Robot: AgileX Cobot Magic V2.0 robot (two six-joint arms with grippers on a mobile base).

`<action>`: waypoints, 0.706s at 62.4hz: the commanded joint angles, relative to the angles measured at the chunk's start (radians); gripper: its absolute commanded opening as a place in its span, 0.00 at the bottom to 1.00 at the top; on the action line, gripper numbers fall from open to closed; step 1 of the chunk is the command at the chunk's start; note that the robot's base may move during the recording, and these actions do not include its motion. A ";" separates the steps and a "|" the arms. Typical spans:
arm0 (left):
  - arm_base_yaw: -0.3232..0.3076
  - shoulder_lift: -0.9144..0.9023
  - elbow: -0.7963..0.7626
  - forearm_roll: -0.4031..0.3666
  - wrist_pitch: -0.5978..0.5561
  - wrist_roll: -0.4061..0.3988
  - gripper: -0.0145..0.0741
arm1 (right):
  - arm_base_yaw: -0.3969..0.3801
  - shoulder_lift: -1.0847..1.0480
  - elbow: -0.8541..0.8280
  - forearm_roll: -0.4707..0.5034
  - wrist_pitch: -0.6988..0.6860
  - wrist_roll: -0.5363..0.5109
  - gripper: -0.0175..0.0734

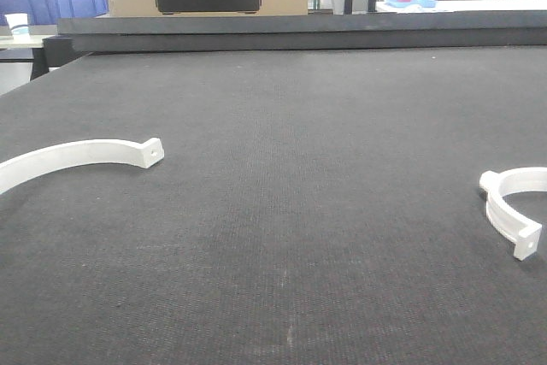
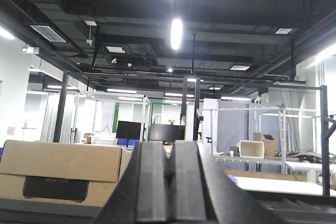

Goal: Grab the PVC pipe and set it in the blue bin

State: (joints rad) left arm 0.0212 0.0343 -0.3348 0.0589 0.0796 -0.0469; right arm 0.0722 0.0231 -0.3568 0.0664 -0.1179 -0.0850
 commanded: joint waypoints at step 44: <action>0.002 0.604 -0.577 -0.006 0.627 0.002 0.04 | 0.001 0.653 -0.521 0.140 0.827 0.006 0.01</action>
State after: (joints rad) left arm 0.0212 0.5942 -0.8798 0.0717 0.6518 -0.0469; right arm 0.0722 0.5956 -0.8361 0.2032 0.6197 -0.0788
